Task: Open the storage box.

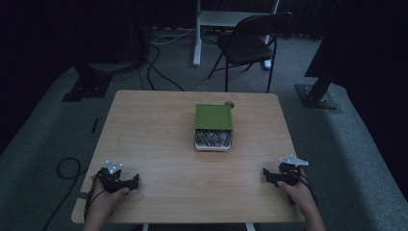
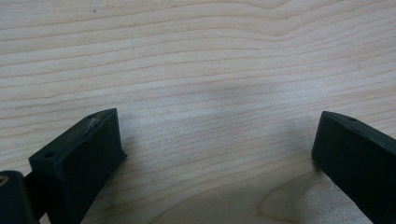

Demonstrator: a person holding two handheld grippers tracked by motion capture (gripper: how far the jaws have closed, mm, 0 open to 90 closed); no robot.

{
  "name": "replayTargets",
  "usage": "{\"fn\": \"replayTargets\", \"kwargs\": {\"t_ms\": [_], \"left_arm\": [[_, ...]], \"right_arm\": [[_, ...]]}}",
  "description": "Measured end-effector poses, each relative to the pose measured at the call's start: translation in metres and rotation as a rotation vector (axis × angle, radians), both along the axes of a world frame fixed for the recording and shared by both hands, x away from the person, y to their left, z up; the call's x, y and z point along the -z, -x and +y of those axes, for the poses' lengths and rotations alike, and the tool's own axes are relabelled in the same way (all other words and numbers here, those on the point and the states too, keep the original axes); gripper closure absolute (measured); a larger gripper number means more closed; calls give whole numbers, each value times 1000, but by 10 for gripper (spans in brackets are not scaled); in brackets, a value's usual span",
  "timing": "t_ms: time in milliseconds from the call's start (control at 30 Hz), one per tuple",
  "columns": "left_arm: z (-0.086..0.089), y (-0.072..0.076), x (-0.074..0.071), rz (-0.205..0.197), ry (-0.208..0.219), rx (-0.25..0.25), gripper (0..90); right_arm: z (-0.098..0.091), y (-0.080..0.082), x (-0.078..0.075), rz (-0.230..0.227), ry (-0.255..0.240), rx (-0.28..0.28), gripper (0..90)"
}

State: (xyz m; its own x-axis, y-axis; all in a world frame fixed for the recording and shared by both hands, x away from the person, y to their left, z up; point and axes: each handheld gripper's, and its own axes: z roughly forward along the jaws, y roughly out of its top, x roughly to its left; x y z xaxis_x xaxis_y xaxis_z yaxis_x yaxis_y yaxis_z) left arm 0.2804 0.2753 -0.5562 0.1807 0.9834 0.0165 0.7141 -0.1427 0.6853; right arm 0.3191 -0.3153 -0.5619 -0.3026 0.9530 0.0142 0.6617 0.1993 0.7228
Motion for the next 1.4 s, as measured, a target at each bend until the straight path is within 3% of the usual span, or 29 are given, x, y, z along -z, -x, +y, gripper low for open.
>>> {"fn": "replayTargets", "kwargs": {"t_ms": [400, 433, 600, 700, 800, 833, 1033, 1267, 1400], "left_arm": [[-4, 2, 0, -1, -4, 59, 25], [-7, 2, 0, -3, -13, 89, 25], [-15, 0, -2, -22, -53, 117, 25], [-25, -2, -4, -38, -78, 161, 28], [-30, -4, -5, -48, -84, 173, 28], [-35, -5, -7, -64, -98, 186, 28], [-50, -10, -10, -77, -145, 227, 28], [-64, -13, -11, -98, -149, 268, 28], [-75, -14, -10, -108, -172, 308, 28]], "right_arm": [[0, 0, 0, 1, 0, -1, 104], [0, 0, 0, 1, 0, -1, 104], [0, 0, 0, 1, 0, -1, 104], [0, 0, 0, 1, 0, -1, 104], [0, 0, 0, 0, 0, 0, 104], [0, 0, 0, 0, 0, 0, 104], [0, 0, 0, 0, 0, 0, 104], [0, 0, 0, 0, 0, 0, 104], [0, 0, 0, 0, 0, 0, 104]]}}
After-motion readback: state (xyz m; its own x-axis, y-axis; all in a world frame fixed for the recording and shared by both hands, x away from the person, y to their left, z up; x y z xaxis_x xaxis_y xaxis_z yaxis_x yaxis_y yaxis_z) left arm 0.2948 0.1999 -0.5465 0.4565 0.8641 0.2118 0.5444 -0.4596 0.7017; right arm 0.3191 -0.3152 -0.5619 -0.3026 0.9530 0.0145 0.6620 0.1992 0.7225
